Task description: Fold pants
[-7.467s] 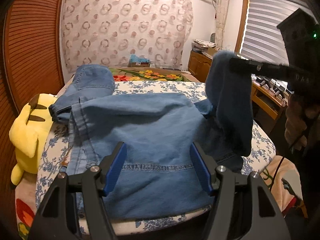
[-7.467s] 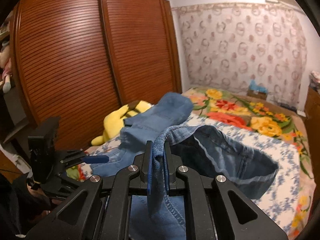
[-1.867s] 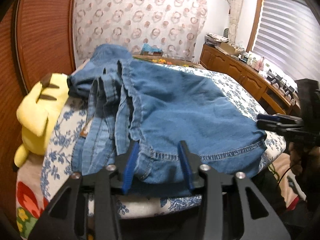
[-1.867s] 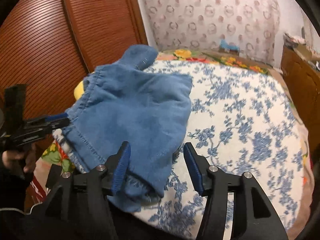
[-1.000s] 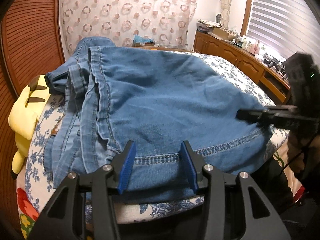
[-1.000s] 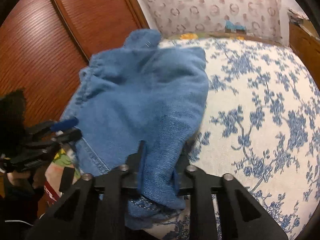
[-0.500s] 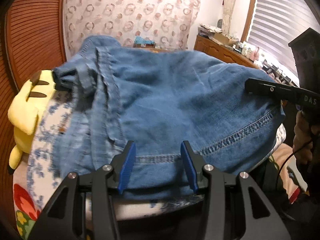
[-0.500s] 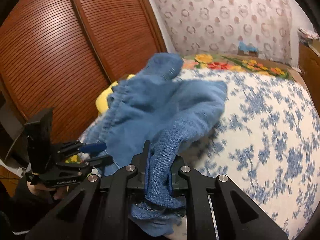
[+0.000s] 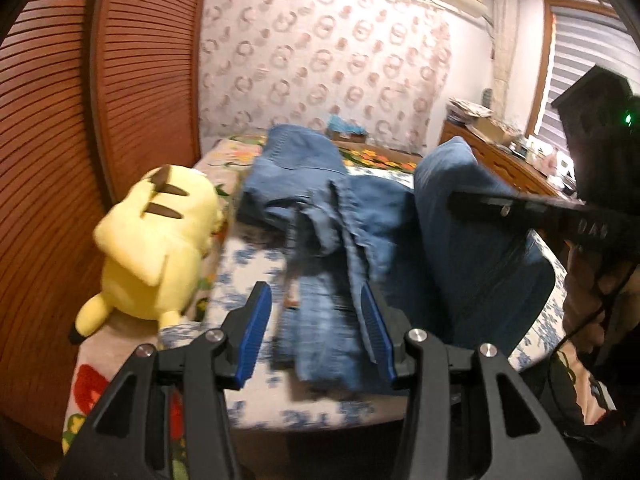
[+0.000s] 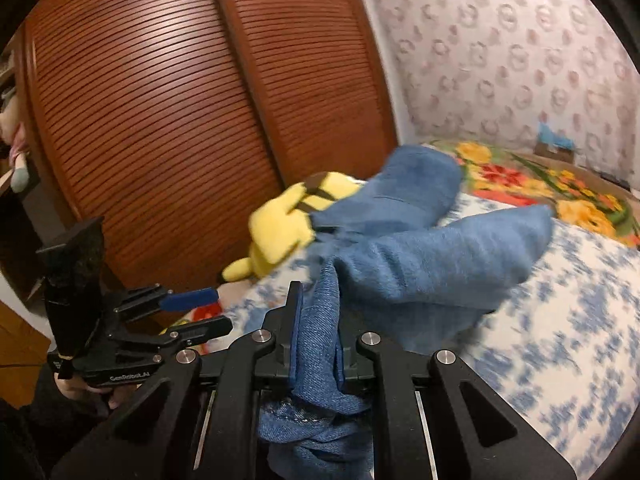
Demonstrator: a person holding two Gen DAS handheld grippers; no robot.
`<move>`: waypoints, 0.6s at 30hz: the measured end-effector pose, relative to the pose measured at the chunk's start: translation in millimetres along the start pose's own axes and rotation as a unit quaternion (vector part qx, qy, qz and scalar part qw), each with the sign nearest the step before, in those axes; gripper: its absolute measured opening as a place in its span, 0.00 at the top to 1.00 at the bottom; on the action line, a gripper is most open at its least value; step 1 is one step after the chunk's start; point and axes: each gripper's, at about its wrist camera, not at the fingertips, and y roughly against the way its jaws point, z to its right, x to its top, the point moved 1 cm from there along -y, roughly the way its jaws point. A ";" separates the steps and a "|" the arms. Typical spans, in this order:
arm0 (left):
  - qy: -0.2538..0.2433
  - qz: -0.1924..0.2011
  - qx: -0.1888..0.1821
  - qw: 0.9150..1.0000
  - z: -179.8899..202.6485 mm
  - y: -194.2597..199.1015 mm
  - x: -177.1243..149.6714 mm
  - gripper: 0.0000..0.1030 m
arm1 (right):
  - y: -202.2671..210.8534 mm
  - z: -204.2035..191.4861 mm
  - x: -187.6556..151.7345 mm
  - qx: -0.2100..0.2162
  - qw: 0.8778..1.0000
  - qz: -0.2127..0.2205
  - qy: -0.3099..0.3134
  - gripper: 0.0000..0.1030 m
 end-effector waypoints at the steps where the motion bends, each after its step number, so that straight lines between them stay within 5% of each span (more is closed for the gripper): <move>1: 0.005 0.001 0.004 1.000 -6.0 2.4 -1.1 0.56 | -8.3 -3.3 -0.1 0.005 1.000 -0.006 0.001 0.90; 10: 0.031 0.006 0.023 0.999 -36.2 8.3 -7.7 0.56 | -81.4 -7.0 -25.7 0.043 0.994 -0.098 -0.001 0.91; 14: 0.031 0.005 0.021 0.999 -33.2 6.7 -8.0 0.56 | -79.5 -3.9 -29.0 0.049 0.994 -0.099 -0.007 0.89; 18: 0.026 0.003 0.016 1.000 -23.7 3.7 -7.4 0.56 | -60.6 -6.0 -19.0 0.045 0.995 -0.090 0.000 0.58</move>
